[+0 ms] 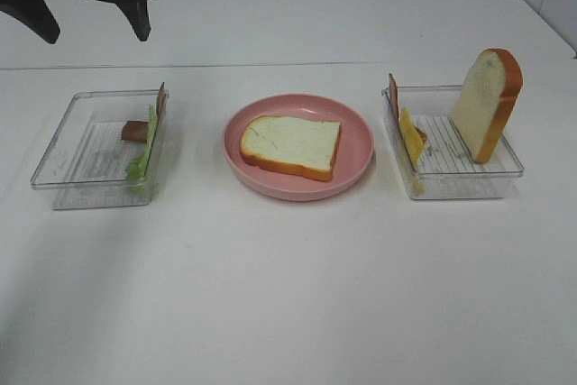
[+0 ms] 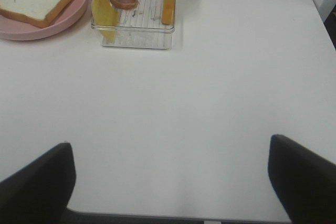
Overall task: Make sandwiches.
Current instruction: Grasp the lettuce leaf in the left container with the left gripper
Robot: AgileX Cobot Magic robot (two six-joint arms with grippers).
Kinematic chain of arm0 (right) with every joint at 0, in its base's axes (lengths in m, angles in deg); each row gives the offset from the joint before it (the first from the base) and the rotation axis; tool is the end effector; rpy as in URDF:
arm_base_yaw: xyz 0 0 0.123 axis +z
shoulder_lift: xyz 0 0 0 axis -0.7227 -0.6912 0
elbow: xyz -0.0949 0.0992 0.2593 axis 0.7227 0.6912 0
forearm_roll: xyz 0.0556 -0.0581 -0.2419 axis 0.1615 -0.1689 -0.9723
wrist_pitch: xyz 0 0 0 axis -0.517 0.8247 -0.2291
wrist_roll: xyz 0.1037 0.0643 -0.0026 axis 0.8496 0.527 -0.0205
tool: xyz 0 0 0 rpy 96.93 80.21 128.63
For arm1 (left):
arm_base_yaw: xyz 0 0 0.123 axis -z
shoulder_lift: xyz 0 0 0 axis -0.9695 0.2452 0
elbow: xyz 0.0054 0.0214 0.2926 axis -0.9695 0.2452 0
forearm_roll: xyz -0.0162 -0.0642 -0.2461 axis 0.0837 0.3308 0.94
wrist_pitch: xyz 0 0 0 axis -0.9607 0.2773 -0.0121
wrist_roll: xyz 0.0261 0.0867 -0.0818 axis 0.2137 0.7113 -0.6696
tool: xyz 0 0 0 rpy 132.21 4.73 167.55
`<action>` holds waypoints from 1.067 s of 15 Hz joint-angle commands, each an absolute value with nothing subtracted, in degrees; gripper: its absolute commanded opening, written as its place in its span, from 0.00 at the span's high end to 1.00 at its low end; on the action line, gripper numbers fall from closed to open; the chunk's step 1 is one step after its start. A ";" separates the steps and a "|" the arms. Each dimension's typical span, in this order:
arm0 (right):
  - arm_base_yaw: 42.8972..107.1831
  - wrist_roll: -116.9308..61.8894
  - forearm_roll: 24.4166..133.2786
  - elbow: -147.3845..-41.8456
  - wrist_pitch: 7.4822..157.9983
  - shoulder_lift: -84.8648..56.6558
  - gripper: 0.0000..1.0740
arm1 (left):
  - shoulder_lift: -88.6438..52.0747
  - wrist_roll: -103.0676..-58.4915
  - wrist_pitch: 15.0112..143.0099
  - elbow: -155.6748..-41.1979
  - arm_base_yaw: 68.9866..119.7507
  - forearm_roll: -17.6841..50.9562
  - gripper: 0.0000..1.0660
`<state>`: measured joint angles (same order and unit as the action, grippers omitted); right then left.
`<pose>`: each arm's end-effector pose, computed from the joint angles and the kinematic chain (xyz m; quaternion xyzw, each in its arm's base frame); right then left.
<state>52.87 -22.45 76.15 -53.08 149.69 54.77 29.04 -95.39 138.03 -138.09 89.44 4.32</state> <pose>0.0182 -0.0027 0.2460 -0.0454 0.8742 0.0079 0.4834 0.4412 -0.1118 0.2705 0.0205 0.9859 -0.0541 0.1569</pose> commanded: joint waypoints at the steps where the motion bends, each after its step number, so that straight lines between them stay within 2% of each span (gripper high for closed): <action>1: 52.69 -22.97 75.98 -52.85 149.12 56.31 0.10 | 29.27 -95.91 141.52 -137.63 89.50 4.95 0.11; 6: 52.69 -22.97 75.98 -52.85 149.12 56.31 0.10 | 35.12 -97.40 140.03 -137.63 90.19 10.22 0.11; 10: 52.69 -22.97 75.98 -52.85 149.12 56.31 0.10 | 41.13 -98.08 138.83 -137.63 92.36 10.39 0.11; 16: 52.69 -22.97 75.98 -52.85 149.12 56.31 0.10 | 45.14 -98.25 138.31 -137.63 92.36 8.67 0.11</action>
<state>52.87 -22.45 76.15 -53.08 149.69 54.77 44.91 -97.85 137.91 -137.91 92.13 8.90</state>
